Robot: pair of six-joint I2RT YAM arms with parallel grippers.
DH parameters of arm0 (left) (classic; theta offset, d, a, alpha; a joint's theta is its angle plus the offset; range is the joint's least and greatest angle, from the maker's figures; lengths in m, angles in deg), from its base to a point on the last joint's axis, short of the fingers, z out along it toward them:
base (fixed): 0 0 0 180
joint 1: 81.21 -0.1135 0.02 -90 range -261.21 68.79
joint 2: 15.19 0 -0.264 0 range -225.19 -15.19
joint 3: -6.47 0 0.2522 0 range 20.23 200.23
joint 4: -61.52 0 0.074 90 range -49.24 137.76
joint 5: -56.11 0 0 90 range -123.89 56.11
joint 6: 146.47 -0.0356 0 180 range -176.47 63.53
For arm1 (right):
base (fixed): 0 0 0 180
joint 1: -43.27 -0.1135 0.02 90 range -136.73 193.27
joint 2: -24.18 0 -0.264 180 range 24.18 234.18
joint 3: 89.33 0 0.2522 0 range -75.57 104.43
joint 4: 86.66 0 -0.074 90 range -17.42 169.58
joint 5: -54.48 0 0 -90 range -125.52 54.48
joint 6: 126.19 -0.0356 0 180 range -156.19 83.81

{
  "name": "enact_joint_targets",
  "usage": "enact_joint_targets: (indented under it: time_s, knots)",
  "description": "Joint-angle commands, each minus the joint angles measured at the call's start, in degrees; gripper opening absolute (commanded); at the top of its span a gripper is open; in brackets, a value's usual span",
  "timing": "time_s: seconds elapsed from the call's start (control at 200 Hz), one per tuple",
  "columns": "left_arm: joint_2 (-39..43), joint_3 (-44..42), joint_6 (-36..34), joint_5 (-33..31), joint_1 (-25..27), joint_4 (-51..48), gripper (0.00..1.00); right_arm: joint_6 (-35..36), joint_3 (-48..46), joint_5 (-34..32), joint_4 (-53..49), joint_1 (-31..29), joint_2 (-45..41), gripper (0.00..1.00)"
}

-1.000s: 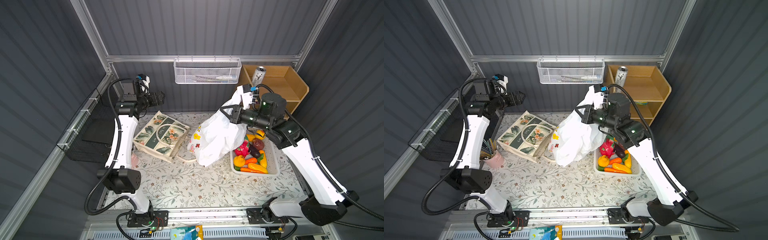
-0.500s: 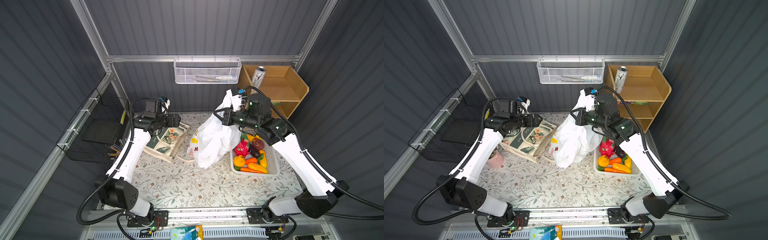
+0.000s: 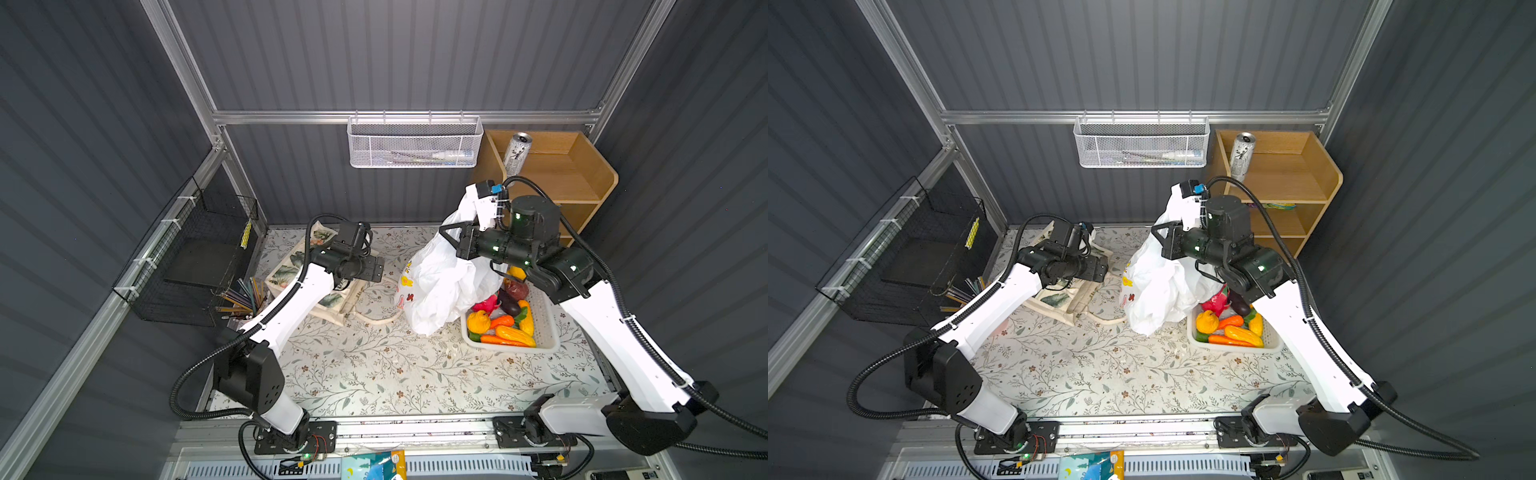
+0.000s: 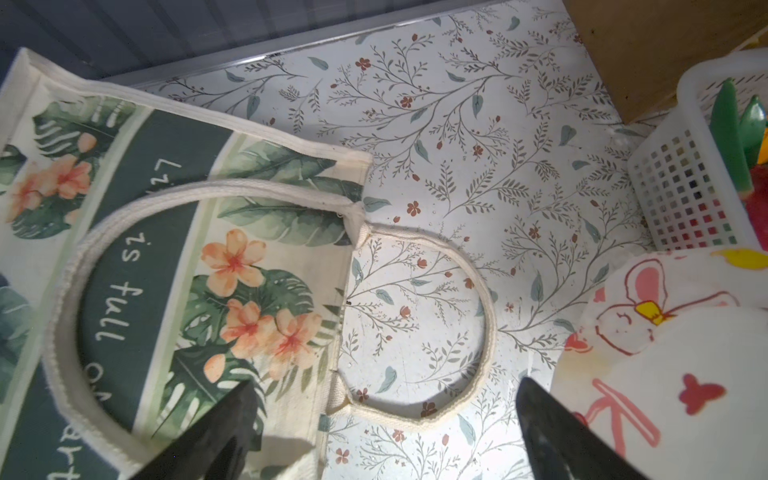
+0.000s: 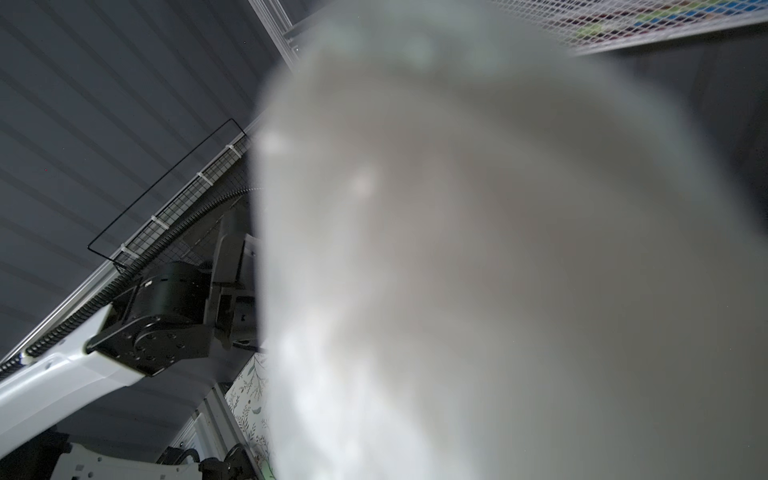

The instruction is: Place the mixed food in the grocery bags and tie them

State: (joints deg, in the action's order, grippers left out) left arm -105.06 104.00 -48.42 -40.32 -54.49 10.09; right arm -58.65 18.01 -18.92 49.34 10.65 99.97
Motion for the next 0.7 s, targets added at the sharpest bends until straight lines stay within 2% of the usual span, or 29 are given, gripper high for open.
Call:
enact_joint_targets:
  time_s: [0.0, 0.08, 0.115, 0.255, 0.275, 0.35, 0.44, 0.69]
  knots:
    - [6.55, 1.13, 1.78, 1.38, -1.22, 2.48, 0.99, 1.15, -1.1, 2.02, 0.03, -0.01, 1.0, 0.0]
    - [10.45, 0.26, 2.07, 5.47, -1.32, 5.89, 1.0, 0.45, -1.93, 2.05, 0.98, -0.44, 1.83, 0.0]
    - [11.98, -0.28, 2.34, 7.79, -1.32, 7.49, 1.0, 0.02, -2.15, 4.22, 1.51, -0.7, 2.28, 0.0]
    - [16.73, -4.59, 3.4, 21.15, -1.2, 14.31, 1.0, -0.64, -2.94, 3.27, 3.18, -2.79, 4.74, 0.0]
    - [17.1, -5.23, 3.64, 22.79, -1.08, 14.95, 1.0, -0.7, -3.04, 0.9, 3.47, -3.09, 5.14, 0.0]
    - [17.53, -6.69, 4.41, 27.28, -0.5, 15.92, 1.0, -0.85, -3.49, -1.06, 4.44, -4.19, 6.56, 0.01]
    - [18.41, -10.52, 5.65, 30.24, 0.86, 20.23, 1.0, -1.01, -3.49, -3.41, 4.97, -5.1, 8.19, 0.01]
    - [19.23, -17.17, 4.31, 31.84, 8.07, 30.66, 1.0, -1.97, -2.73, -5.75, 5.96, -5.8, 10.93, 0.04]
